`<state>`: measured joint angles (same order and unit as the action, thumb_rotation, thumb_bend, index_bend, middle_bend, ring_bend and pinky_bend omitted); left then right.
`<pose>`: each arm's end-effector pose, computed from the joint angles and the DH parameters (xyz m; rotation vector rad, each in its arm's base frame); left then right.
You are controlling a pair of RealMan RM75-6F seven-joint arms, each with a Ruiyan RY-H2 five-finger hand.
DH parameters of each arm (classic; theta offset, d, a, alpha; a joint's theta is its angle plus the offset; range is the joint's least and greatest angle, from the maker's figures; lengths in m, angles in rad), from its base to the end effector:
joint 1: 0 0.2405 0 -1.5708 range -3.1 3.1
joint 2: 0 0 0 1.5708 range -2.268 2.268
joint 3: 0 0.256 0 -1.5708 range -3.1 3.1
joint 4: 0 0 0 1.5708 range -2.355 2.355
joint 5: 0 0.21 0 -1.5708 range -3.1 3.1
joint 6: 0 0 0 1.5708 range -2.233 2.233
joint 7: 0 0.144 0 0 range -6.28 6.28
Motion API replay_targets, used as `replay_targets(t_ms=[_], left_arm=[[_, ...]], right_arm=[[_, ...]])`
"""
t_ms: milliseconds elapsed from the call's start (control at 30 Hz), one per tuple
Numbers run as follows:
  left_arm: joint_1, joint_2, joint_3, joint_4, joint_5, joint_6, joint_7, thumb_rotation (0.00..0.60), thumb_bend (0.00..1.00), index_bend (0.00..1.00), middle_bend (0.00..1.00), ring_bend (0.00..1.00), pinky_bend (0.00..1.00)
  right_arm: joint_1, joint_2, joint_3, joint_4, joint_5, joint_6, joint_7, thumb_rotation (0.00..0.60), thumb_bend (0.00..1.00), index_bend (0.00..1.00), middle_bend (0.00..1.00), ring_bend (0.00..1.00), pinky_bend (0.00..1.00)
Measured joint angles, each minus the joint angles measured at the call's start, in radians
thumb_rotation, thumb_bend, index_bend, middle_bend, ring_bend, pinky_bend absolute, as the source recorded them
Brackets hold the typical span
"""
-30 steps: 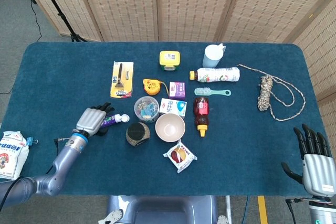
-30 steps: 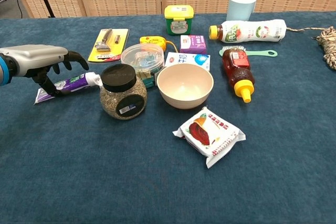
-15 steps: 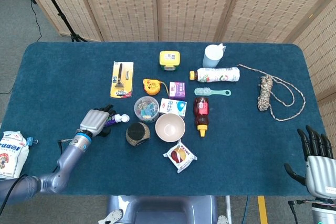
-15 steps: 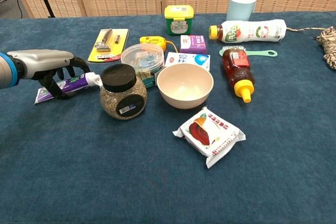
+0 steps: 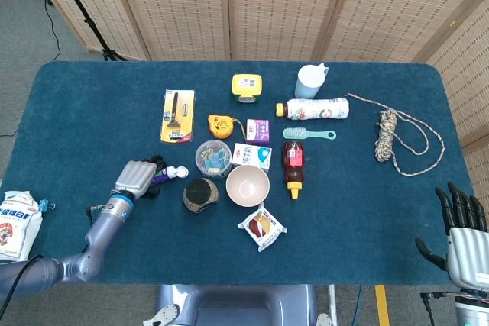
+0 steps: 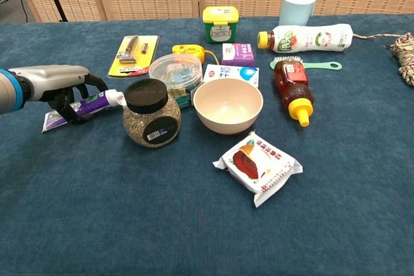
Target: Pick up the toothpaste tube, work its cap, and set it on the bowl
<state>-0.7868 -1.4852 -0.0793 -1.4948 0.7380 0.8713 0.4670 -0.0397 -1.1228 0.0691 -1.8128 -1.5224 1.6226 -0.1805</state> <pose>-0.2020 0.3404 -0.0165 -1.8192 -1.1470 -0.5760 -0.2805 -0.1460 0.1639 1.2375 -0.8762 0.9247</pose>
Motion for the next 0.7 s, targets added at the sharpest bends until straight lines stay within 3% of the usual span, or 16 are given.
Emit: replay_targets(t_ms=[433, 700], left_arm=[[0.028, 0.068, 0.058, -0.073, 0.166, -0.028, -0.057, 0.565, 0.43, 0.26, 0.17, 0.24, 0.34], [0.04, 0.059, 0.069, -0.05, 0.175, 0.012, -0.032, 0.573, 0.43, 0.26, 0.17, 0.23, 0.34]], right_arm=[[-0.005, 0.005, 0.0, -0.009, -0.005, 0.006, 0.01, 0.6, 0.22, 0.0, 0.0, 0.0, 0.0], [-0.006, 0.007, 0.001, -0.009, -0.007, 0.008, 0.015, 0.6, 0.22, 0.0, 0.0, 0.0, 0.0]])
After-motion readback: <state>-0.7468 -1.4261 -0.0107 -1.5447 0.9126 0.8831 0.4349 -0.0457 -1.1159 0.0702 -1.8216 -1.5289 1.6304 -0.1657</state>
